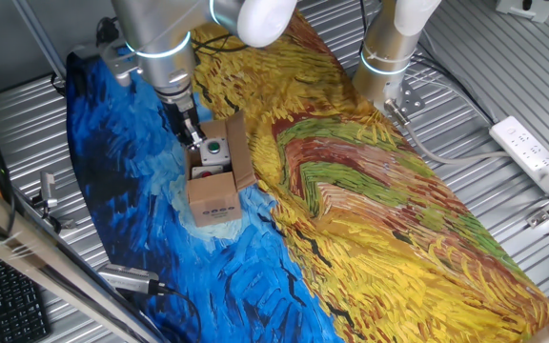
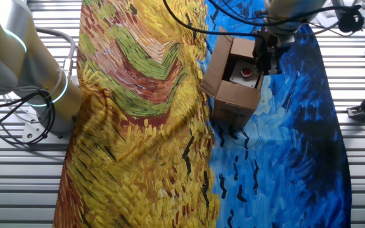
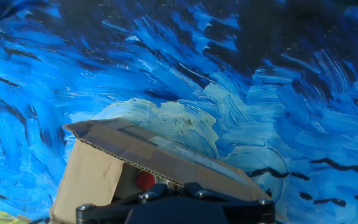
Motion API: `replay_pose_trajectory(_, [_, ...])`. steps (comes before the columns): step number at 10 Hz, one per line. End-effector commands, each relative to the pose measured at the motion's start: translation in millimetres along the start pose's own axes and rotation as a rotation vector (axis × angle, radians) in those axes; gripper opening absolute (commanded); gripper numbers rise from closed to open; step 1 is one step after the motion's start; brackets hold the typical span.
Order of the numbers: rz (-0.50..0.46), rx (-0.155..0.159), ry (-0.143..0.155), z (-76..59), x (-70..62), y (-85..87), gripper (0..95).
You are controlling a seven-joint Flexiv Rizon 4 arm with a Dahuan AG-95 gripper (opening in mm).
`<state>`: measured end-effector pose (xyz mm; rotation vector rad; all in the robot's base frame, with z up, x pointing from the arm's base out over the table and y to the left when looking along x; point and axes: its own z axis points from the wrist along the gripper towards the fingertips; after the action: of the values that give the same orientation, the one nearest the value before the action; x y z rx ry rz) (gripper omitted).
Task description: Open a box
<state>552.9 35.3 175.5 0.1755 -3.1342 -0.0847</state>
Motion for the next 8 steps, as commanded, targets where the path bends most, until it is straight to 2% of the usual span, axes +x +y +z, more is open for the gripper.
replay_pose_trajectory(1, [0.000,0.000,-0.005,0.1,1.3,-0.9,0.0])
replay_pose_trajectory(4, [-0.004,0.000,-0.007,4.6,0.2,-3.5,0.0])
replay_pose_trajectory(8, [0.000,0.012,-0.010,3.9,0.4,-3.8,0.0])
